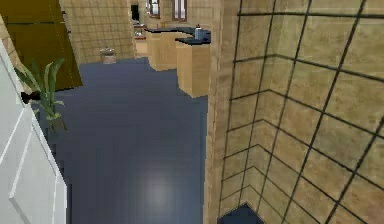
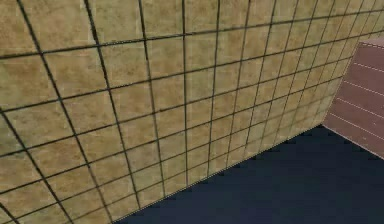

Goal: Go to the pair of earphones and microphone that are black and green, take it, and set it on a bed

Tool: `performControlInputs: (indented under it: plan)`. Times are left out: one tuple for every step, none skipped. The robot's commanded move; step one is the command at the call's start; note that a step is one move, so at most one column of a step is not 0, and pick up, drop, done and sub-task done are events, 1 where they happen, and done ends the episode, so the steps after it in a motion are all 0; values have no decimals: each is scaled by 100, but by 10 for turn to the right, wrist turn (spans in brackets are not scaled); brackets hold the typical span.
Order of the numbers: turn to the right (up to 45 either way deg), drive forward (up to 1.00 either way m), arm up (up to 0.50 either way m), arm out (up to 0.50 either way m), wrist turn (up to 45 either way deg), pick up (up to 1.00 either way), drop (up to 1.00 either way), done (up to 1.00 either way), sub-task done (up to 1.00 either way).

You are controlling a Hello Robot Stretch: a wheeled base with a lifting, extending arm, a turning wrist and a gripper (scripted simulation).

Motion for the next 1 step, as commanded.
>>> performControlInputs:
  plan:
    - [-60, 0, 0, 0, 0, 0, 0, 0, 0]
